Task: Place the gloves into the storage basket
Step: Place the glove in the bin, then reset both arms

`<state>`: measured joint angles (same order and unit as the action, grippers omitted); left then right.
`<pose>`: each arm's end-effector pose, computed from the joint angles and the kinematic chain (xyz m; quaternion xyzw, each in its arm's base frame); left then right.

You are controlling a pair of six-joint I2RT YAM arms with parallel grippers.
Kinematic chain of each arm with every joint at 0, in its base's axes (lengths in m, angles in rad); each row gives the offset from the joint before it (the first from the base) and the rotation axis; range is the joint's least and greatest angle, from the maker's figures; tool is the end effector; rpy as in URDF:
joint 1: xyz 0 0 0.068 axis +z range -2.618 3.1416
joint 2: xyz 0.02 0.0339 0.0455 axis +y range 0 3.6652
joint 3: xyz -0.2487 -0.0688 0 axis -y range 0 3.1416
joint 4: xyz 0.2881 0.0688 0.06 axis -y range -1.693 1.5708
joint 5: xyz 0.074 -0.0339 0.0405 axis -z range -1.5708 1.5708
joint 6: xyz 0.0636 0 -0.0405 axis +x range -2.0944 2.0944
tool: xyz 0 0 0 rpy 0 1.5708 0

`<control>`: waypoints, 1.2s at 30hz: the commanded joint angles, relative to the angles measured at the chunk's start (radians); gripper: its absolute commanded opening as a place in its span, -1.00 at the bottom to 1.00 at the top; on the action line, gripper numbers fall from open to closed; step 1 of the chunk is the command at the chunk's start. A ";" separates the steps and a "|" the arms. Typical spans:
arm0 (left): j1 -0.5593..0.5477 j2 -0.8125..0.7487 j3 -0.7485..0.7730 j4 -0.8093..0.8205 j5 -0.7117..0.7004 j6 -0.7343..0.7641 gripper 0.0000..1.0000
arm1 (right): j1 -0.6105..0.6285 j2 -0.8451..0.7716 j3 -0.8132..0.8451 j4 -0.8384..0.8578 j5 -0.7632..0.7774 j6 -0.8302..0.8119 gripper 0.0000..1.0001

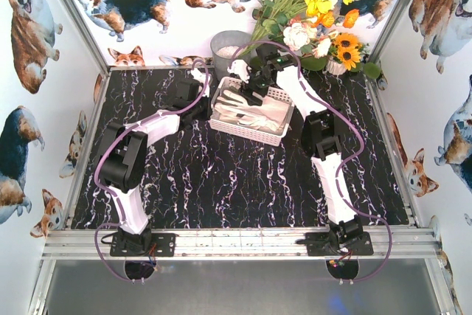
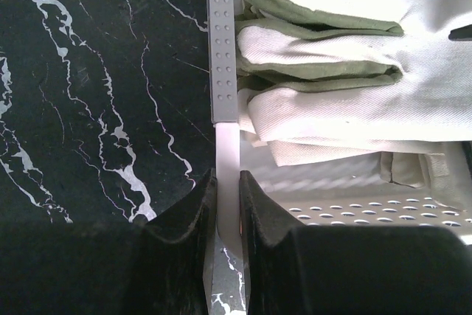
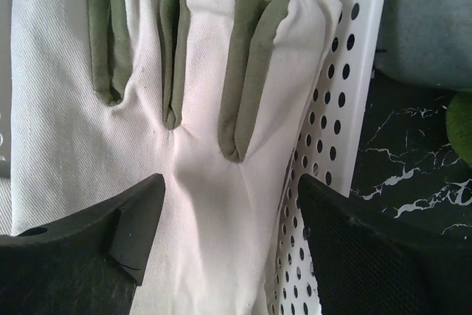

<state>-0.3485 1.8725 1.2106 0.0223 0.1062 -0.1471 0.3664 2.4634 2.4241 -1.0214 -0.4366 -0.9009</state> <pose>0.4377 -0.1662 0.1393 0.1134 0.8854 -0.1559 0.4230 0.5208 0.2287 0.2033 -0.6034 0.7289 0.1371 0.2929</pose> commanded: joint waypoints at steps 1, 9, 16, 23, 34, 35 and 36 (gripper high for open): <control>0.001 0.007 0.021 -0.008 0.017 0.024 -0.90 | 0.008 -0.105 -0.017 0.079 -0.018 0.046 0.49; 0.001 -0.004 0.020 0.000 0.023 0.016 -0.83 | 0.020 -0.303 -0.236 0.304 -0.013 0.186 0.50; 0.000 -0.056 0.025 -0.014 0.014 -0.002 0.34 | 0.020 -0.564 -0.568 0.595 0.017 0.415 0.51; 0.000 -0.211 -0.012 -0.044 -0.019 0.006 0.98 | 0.006 -0.868 -0.911 0.849 0.101 0.759 0.56; 0.334 -0.589 -0.426 -0.011 -0.313 -0.131 0.99 | -0.308 -1.259 -1.559 0.999 0.409 1.240 0.68; 0.368 -0.620 -0.479 0.013 -0.342 -0.144 0.99 | -0.365 -1.315 -1.631 1.049 0.395 1.299 0.69; 0.401 -0.651 -0.525 0.041 -0.383 -0.152 0.99 | -0.402 -1.364 -1.722 1.101 0.402 1.318 0.73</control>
<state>-0.0490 1.3117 0.8116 0.0189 -0.1207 -0.2310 0.1276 1.2457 0.9016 -0.0834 -0.1318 0.1616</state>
